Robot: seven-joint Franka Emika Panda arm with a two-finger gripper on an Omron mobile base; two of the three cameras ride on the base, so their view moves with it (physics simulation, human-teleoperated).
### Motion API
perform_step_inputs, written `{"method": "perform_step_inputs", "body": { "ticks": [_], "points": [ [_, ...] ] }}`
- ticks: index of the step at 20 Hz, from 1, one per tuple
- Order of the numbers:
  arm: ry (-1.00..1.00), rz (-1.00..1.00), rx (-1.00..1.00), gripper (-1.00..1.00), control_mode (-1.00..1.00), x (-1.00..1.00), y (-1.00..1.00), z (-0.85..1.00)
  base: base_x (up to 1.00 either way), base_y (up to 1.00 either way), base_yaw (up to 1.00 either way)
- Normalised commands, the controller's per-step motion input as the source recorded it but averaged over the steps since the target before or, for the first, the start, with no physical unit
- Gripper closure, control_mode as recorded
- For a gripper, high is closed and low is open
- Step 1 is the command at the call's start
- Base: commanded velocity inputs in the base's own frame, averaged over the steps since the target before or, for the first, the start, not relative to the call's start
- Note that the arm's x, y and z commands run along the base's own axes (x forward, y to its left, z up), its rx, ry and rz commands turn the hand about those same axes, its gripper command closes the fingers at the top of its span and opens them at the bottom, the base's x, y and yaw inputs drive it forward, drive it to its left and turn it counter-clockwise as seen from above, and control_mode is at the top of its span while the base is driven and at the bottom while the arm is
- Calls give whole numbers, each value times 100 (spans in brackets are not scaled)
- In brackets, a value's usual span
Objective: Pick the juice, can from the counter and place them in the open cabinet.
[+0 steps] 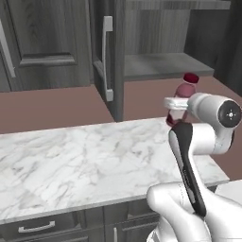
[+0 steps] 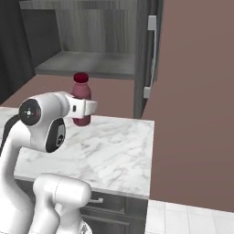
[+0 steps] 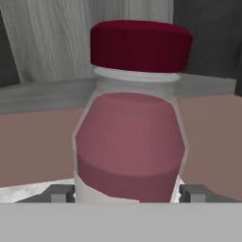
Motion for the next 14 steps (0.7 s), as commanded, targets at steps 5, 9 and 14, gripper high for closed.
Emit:
{"method": "perform_step_inputs", "body": {
  "ticks": [5, 9, 14],
  "points": [
    [-14, 0, -7, 100, -100, -22, 9, 74, 0, 0, 0],
    [-9, 0, -3, 100, -100, -6, 11, 77, 0, 0, 0],
    [-1, 1, 0, 100, -100, -1, 5, 41, 0, 0, 0]
  ]
}}
